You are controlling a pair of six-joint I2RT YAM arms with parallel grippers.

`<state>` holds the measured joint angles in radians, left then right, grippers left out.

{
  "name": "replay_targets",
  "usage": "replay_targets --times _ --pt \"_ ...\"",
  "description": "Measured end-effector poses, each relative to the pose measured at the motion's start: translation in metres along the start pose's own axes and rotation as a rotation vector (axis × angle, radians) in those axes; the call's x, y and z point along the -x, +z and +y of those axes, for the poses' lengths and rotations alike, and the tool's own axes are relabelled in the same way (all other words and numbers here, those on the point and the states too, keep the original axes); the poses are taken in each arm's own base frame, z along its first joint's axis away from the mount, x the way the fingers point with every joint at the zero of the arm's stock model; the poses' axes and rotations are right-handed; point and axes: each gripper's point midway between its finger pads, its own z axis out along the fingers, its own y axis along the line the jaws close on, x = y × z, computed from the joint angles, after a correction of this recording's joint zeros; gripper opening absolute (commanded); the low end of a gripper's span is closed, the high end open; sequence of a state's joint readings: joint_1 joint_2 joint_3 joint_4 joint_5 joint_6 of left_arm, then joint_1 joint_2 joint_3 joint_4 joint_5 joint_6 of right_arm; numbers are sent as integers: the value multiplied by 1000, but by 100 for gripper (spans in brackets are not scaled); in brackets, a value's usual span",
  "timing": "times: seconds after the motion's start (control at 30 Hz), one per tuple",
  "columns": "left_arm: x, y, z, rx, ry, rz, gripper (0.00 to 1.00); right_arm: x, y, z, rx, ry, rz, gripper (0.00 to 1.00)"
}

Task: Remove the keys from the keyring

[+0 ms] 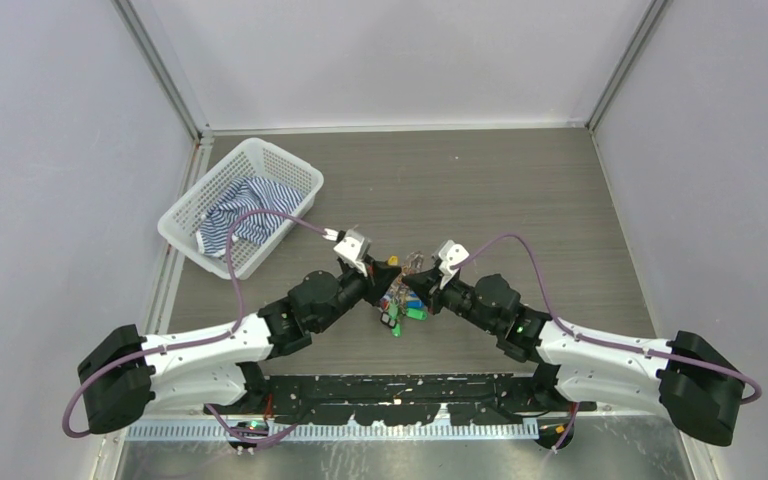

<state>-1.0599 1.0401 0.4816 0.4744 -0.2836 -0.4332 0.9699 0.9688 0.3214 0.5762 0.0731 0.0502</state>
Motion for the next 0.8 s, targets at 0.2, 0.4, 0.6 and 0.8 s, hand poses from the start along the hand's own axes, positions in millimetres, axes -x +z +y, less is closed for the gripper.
replay_targets --times 0.2,0.4,0.6,0.8 --pt "0 -1 -6 -52 104 3 1 -1 1 1 4 28 21 1" --pt "-3 -2 -11 -100 167 16 1 -3 0 3 11 34 40 1" --pt "-4 -3 -16 -134 182 21 1 -5 -1 3 13 33 57 1" --pt "-2 -2 -20 -154 172 10 1 -2 0 3 11 33 56 1"
